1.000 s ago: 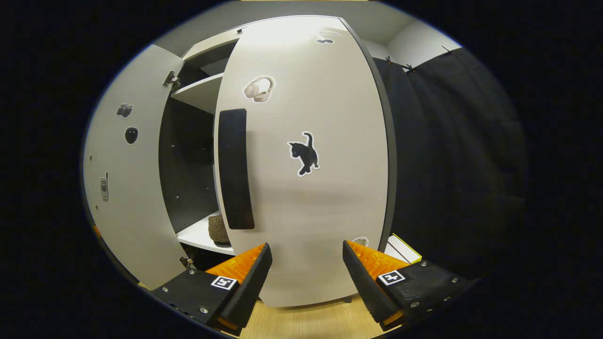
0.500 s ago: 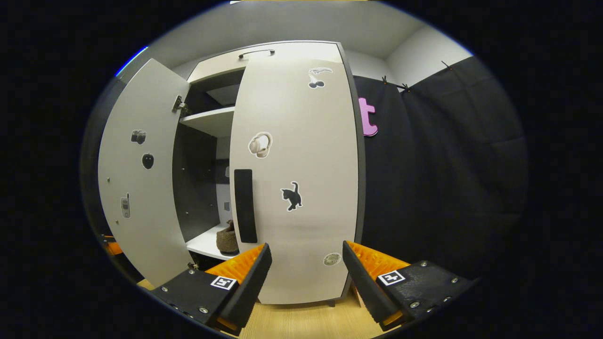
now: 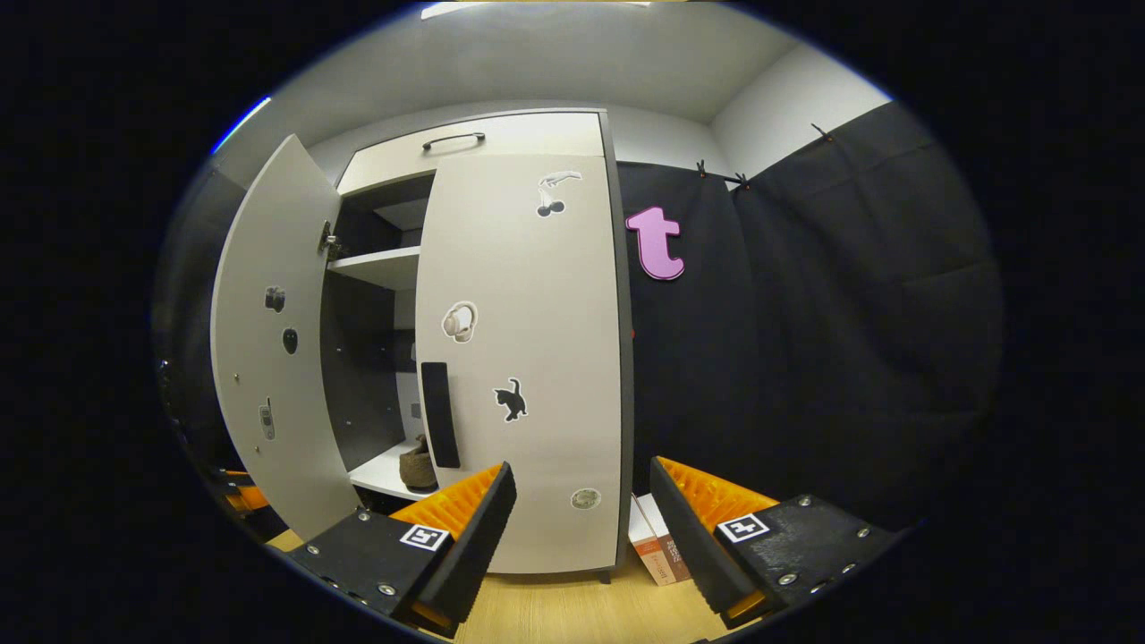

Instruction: Grab one shoe with the right hand and put it into the shoe cabinet, grab the other shoe with the left hand and put it into the shoe cabinet; then close the right door with the right hand and the left door with the left hand.

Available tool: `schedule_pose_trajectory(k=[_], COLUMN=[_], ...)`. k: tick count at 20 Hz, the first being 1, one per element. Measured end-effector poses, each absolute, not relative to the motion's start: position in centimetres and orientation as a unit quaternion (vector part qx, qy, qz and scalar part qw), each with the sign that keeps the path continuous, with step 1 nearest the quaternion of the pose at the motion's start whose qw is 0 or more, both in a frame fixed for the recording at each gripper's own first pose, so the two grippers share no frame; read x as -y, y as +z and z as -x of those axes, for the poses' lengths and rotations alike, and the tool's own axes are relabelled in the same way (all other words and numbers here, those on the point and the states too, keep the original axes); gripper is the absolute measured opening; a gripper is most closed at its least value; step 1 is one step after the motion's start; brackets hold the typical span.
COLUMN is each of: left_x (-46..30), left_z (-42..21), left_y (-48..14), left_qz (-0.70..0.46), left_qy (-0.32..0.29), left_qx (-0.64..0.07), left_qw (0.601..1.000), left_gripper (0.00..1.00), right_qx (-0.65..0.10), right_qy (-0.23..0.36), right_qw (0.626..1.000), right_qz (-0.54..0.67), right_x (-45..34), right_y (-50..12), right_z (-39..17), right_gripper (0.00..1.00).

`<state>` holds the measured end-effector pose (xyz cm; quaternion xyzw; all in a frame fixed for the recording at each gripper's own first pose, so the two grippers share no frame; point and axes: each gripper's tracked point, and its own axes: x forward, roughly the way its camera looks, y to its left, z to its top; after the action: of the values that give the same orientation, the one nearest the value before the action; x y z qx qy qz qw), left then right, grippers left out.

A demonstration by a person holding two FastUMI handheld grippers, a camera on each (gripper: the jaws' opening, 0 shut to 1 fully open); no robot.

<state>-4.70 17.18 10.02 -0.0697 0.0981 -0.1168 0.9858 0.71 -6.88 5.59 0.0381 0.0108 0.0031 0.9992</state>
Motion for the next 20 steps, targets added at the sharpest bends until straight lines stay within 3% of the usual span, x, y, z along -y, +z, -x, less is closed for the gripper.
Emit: schedule_pose_trajectory(k=[8,20], left_x=[-17.9,-14.3], left_z=[0.2,-3.0], left_y=[9.7,9.4], left_qz=[0.09,0.07], left_qy=[-0.073,-0.096], left_qx=[-0.099,-0.097], left_qw=[0.988,0.988], left_gripper=[0.96,0.96], right_qx=[-0.014,-0.018], right_qy=[0.003,0.031], right_qw=[0.999,0.999], right_qz=[-0.028,-0.033], right_x=[8.9,8.4], right_y=[4.2,2.4], right_z=[-1.5,-4.3], right_gripper=[0.93,0.93])
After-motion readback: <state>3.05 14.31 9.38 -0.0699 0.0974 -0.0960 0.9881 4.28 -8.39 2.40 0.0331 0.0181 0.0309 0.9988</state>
